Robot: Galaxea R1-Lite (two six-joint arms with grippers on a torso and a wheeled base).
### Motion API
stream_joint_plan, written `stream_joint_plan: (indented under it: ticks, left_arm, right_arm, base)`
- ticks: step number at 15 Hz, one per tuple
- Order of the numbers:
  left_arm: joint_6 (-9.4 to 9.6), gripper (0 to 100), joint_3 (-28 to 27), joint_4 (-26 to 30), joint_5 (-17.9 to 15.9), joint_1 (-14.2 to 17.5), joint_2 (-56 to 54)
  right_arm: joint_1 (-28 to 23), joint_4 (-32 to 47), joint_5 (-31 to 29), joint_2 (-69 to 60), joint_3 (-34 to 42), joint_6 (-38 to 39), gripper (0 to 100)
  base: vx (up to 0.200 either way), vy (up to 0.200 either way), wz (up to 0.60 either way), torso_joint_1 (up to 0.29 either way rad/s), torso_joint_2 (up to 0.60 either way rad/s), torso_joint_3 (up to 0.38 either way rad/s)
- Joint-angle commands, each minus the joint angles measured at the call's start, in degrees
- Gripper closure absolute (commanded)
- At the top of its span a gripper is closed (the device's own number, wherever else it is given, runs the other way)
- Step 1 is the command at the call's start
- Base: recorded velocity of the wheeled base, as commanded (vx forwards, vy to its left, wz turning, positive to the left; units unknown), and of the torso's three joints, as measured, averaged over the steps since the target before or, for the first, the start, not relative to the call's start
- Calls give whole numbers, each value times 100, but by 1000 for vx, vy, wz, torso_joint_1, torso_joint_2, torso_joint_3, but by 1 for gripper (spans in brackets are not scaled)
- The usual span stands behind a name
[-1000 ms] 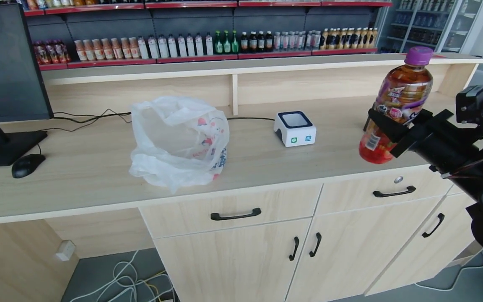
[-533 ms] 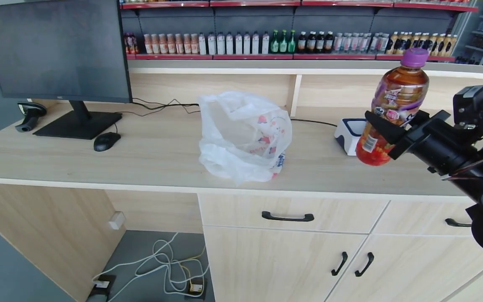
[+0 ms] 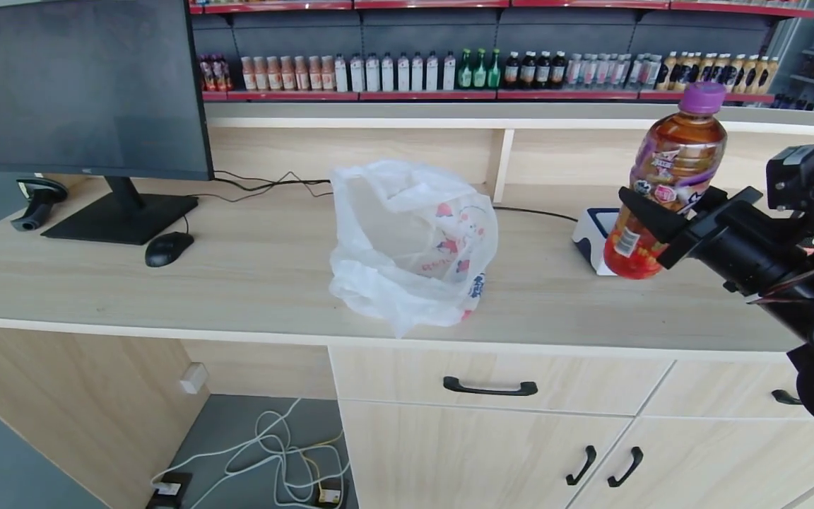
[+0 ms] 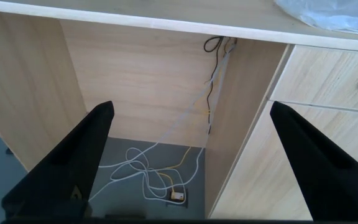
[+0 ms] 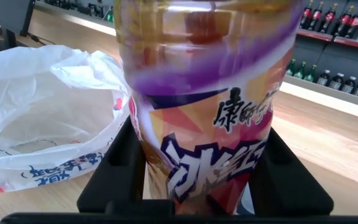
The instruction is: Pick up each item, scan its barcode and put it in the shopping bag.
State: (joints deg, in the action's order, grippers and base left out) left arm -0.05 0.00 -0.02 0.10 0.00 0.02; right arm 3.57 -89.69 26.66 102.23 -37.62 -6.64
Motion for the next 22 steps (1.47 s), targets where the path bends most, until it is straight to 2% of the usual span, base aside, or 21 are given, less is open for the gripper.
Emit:
stream_joint_plan:
  ticks: [1,10,14,22]
  left_arm:
    - [5,0,0,-6,-1,0,6]
    - [5,0,0,-6,-1,0,6]
    - [5,0,0,-6,-1,0,6]
    - [5,0,0,-6,-1,0,6]
  right_arm:
    - [3,-31,6,7,0,-4,100]
    - [3,-31,6,87,-61,-4,100]
    - [3,-31,6,87,-61,-4,100]
    - [82,-31,6,157,-105,-4,100]
  base:
    - [0,0,0,0,0,0]
    - [0,0,0,0,0,0]
    - [200,0,0,5,5,0]
    - [0,0,0,0,0,0]
